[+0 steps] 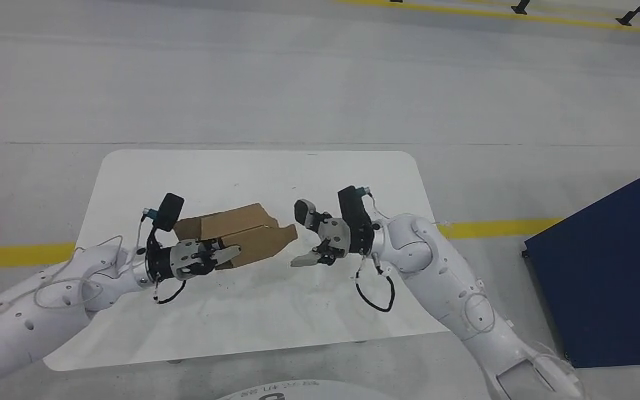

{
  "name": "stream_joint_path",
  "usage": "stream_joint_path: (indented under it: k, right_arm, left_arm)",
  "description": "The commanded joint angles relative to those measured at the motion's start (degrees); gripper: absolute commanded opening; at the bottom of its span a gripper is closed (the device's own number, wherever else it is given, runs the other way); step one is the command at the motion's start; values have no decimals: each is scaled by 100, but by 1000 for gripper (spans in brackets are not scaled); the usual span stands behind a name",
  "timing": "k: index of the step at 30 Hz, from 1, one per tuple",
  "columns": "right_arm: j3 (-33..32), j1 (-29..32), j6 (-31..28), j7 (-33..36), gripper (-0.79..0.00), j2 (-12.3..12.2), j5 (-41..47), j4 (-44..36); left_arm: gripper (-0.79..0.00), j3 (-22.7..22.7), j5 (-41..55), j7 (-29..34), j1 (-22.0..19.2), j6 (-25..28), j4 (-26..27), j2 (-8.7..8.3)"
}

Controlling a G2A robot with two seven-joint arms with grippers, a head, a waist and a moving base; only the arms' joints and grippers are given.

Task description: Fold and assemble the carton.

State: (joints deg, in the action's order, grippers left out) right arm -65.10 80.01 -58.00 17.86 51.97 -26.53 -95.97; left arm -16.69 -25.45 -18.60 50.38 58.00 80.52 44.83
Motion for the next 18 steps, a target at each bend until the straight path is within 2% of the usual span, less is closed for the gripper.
stream_joint_path:
  k: [1, 3, 9, 10, 11, 12, 14, 18]
  right_arm:
    - [125, -82, 0, 175, -40, -51, 180, -2]
    - [234, -181, 0, 343, -129, -107, 397, 11]
    - [447, -393, 0, 720, -249, -259, 869, 67]
    - [475, -419, 0, 772, -292, -280, 904, 71]
    - [505, -444, 0, 823, -372, -299, 937, 71]
    - [535, -469, 0, 864, -406, -318, 971, 66]
    - [600, -513, 0, 945, -431, -352, 1029, 64]
    - [750, -605, 0, 1092, -431, -407, 1066, 36]
  left_arm:
    - [-785, -9, -44, 21, 8, 0, -16, 7]
    - [-785, -21, -81, 41, 15, 0, -40, 13]
    - [-785, -46, -149, 98, 35, 0, -75, 35]
    - [-785, -49, -161, 112, 35, 0, -76, 38]
    - [-785, -53, -162, 120, 36, 0, -77, 41]
    - [-785, -57, -164, 126, 36, 0, -77, 43]
    - [-785, -65, -176, 141, 38, 0, -71, 45]
    - [-785, -79, -191, 163, 44, 0, -49, 46]
